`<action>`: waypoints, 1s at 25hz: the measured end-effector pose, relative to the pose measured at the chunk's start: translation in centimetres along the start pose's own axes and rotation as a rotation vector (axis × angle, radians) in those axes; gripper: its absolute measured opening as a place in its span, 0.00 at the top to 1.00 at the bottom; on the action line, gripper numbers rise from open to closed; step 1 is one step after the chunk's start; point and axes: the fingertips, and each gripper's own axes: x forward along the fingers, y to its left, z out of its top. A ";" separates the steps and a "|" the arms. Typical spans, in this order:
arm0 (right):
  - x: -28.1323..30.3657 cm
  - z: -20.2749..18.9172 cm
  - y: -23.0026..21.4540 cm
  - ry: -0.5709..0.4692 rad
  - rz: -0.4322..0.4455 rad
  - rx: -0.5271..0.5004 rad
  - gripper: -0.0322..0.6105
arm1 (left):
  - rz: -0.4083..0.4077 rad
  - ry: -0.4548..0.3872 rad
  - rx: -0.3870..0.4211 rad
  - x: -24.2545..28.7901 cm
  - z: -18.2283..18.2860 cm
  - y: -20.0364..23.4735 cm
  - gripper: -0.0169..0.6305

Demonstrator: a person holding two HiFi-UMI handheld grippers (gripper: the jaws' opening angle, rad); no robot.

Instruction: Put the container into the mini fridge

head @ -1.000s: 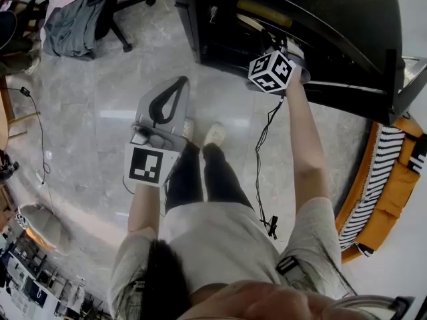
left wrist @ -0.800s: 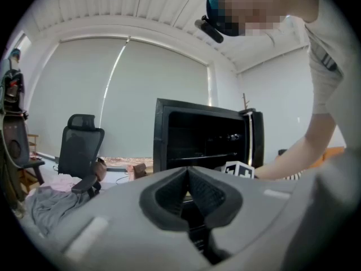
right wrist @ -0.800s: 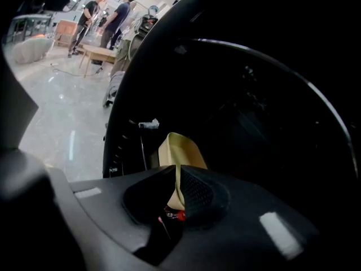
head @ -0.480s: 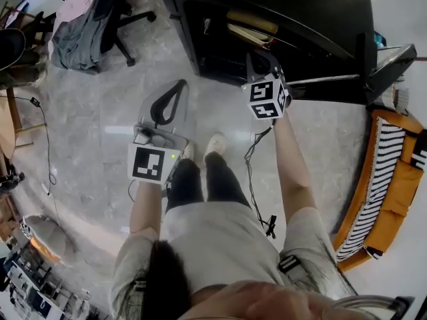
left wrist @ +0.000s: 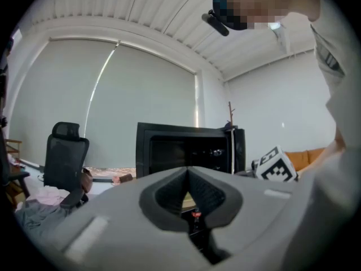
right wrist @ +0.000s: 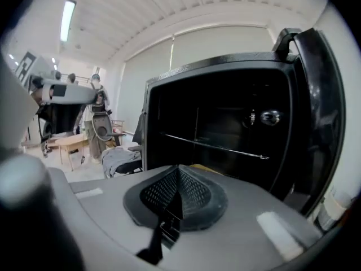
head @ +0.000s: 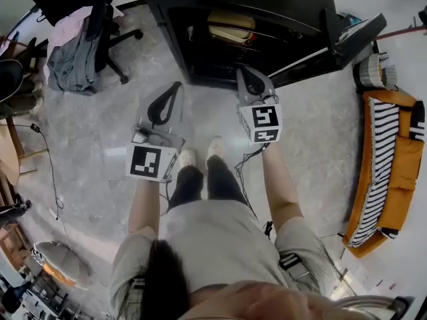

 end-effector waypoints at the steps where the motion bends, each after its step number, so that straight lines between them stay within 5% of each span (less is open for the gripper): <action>1: -0.7 0.4 0.2 -0.009 -0.001 0.021 0.95 | -0.007 -0.002 0.002 -0.2 0.2 -0.2 0.97; 7: -5.0 3.8 2.6 -0.104 0.014 0.050 0.95 | -0.037 -0.004 0.019 -1.7 1.6 -1.1 0.97; 15: -10.5 6.8 3.6 -0.201 -0.059 0.124 0.95 | -0.056 -0.040 0.041 -4.1 4.1 -2.5 0.97; 25: -15.9 9.4 5.4 -0.231 -0.153 0.093 0.95 | -0.097 -0.077 0.057 -7.1 7.2 -3.8 0.97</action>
